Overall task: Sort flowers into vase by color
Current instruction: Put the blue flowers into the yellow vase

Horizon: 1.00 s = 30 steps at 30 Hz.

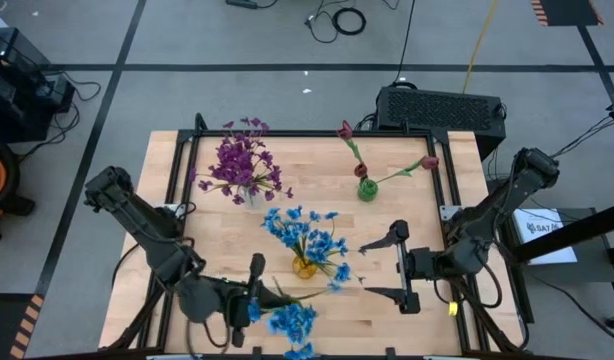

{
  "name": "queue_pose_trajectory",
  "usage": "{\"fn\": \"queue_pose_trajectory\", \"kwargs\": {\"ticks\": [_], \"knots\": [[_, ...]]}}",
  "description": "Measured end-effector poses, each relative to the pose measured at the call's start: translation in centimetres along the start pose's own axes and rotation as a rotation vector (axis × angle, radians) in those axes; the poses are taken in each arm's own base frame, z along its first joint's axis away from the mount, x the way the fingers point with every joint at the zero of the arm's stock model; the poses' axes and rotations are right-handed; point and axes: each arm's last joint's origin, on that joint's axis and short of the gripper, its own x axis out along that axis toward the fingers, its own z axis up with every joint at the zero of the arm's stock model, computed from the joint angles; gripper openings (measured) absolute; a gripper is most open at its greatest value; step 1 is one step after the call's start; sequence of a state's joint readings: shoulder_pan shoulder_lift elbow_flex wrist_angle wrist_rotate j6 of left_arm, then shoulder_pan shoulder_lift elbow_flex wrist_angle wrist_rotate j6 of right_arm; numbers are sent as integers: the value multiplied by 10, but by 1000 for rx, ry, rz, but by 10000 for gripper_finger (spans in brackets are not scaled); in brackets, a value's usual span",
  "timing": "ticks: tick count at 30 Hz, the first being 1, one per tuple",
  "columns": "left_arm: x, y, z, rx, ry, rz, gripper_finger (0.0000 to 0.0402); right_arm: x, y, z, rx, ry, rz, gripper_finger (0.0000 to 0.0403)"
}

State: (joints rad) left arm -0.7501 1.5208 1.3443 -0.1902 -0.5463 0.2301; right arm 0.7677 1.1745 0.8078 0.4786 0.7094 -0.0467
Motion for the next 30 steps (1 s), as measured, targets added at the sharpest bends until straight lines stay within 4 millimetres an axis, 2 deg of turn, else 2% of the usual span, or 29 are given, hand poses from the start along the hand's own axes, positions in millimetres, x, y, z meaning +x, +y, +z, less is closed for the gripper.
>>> {"fn": "queue_pose_trajectory", "kwargs": {"ticks": [7,11,15,22,30], "knots": [[-9,11,32,-96,-299,77,13,9,7,0,31,-96,-12,396],[-10,16,41,-126,-407,93,13,19,10,-6,65,-127,-24,396],[-7,17,40,-148,-464,77,13,40,20,-11,64,-72,0,396],[9,18,36,-153,-551,31,13,88,46,1,-33,93,19,396],[11,16,36,-110,-588,-34,13,120,63,-4,-94,196,38,395]]}}
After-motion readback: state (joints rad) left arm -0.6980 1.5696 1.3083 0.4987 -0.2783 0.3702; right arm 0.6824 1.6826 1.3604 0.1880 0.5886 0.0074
